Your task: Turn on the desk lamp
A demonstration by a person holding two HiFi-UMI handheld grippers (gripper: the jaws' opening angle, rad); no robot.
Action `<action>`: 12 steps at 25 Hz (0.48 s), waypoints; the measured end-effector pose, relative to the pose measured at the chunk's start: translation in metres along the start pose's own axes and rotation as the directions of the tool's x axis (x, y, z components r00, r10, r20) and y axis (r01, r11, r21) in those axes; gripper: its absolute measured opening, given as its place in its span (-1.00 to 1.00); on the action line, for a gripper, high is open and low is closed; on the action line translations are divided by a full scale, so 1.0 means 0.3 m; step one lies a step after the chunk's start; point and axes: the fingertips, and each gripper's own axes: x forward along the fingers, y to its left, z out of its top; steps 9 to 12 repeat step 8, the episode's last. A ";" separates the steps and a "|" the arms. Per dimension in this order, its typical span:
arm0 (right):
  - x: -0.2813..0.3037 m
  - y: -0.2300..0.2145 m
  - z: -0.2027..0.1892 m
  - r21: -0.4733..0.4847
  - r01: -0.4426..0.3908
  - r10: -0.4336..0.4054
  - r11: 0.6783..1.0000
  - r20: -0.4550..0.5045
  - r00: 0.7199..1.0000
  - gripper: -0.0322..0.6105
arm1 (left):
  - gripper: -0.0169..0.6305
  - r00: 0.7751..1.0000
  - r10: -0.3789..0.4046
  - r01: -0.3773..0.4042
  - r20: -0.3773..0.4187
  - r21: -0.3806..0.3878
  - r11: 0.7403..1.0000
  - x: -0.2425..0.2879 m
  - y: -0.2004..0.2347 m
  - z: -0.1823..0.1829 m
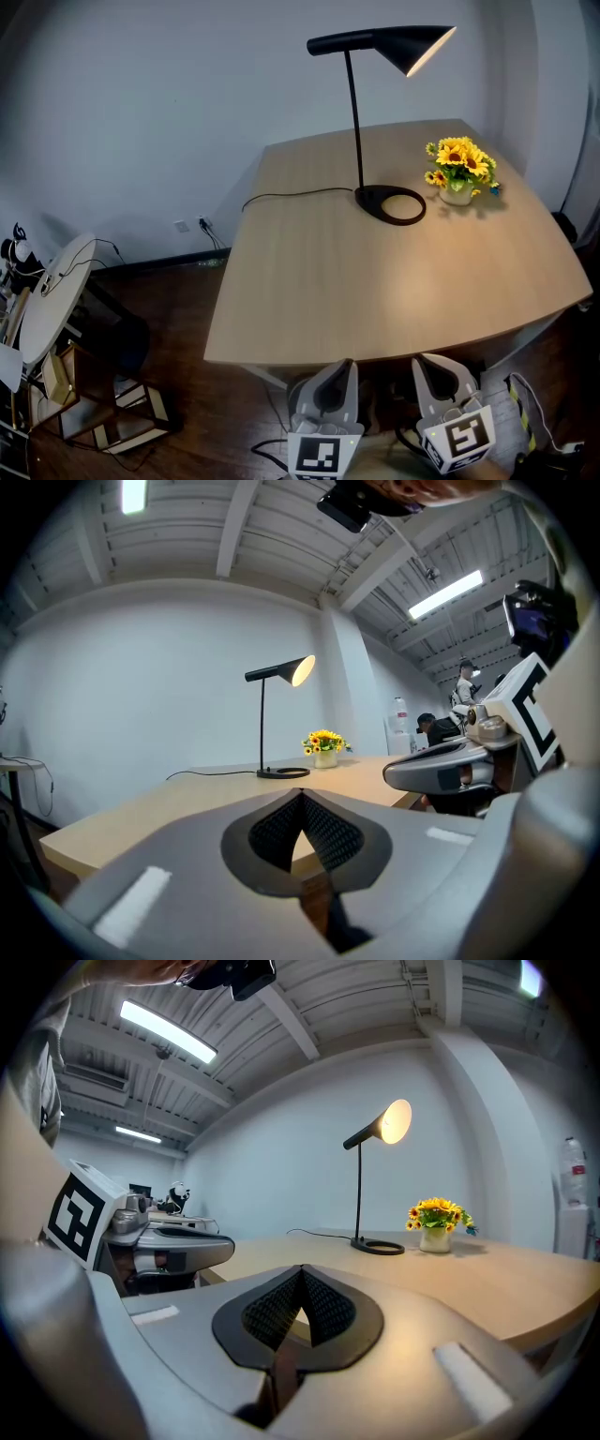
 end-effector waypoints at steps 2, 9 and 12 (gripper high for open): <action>-0.004 -0.003 -0.001 0.001 0.003 -0.003 1.000 0.001 1.000 -0.91 | -0.96 1.000 -0.004 0.004 0.000 0.002 1.000 -0.001 -0.006 -0.003; -0.021 -0.004 -0.003 0.002 0.006 -0.006 1.000 0.005 1.000 -0.91 | -0.96 1.000 -0.008 0.008 -0.010 0.012 1.000 -0.015 -0.019 -0.008; -0.021 -0.004 -0.003 0.002 0.006 -0.006 1.000 0.005 1.000 -0.91 | -0.96 1.000 -0.008 0.008 -0.010 0.012 1.000 -0.015 -0.019 -0.008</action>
